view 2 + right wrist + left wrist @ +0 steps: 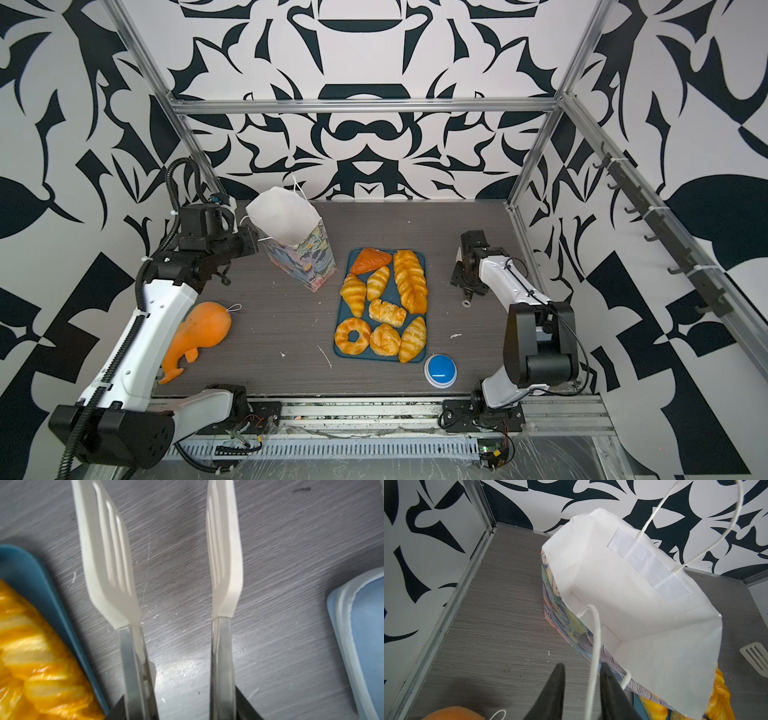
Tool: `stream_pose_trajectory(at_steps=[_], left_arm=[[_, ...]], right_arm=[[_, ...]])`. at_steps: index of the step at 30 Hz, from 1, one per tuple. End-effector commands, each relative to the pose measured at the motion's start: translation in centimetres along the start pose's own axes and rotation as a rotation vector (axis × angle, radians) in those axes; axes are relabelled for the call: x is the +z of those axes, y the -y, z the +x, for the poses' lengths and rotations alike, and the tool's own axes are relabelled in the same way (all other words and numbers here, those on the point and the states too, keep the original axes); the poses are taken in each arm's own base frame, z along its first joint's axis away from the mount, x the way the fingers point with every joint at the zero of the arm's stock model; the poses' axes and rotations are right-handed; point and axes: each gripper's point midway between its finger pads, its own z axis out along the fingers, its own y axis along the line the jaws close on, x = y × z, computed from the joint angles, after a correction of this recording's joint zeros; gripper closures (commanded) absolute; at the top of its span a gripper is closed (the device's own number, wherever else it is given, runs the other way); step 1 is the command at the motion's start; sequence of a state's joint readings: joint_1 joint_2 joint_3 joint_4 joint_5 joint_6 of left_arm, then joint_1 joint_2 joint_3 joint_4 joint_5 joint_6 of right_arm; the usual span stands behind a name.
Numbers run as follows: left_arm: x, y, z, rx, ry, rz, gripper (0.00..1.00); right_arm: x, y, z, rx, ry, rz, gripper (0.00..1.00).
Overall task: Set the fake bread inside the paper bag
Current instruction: 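Lift the tongs with the right gripper and swing them over the bread tray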
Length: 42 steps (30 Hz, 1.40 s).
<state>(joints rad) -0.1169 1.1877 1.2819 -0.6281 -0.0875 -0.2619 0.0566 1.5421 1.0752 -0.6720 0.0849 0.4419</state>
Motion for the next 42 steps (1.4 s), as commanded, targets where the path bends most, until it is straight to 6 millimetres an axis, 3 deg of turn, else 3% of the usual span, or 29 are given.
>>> stream_pose_trajectory(at_steps=[1, 12, 20, 31, 42], left_arm=[[-0.4, -0.4, 0.1, -0.009, 0.012, -0.012, 0.68], [-0.5, -0.5, 0.2, -0.01, 0.012, -0.015, 0.68], [-0.7, -0.8, 0.1, -0.01, 0.02, -0.031, 0.68], [-0.8, -0.9, 0.1, -0.01, 0.021, -0.034, 0.68], [-0.7, -0.8, 0.1, -0.011, 0.018, -0.03, 0.68]], right_arm=[[-3.8, -2.0, -1.0, -0.072, 0.055, -0.053, 0.46], [-7.3, -6.1, 1.0, -0.228, 0.046, -0.102, 0.48], [-10.2, -10.0, 2.7, -0.347, 0.031, -0.232, 0.5], [-12.5, -14.0, 6.8, -0.507, -0.049, -0.327, 0.5], [-13.8, -13.5, 11.8, -0.704, -0.122, -0.262, 0.5]])
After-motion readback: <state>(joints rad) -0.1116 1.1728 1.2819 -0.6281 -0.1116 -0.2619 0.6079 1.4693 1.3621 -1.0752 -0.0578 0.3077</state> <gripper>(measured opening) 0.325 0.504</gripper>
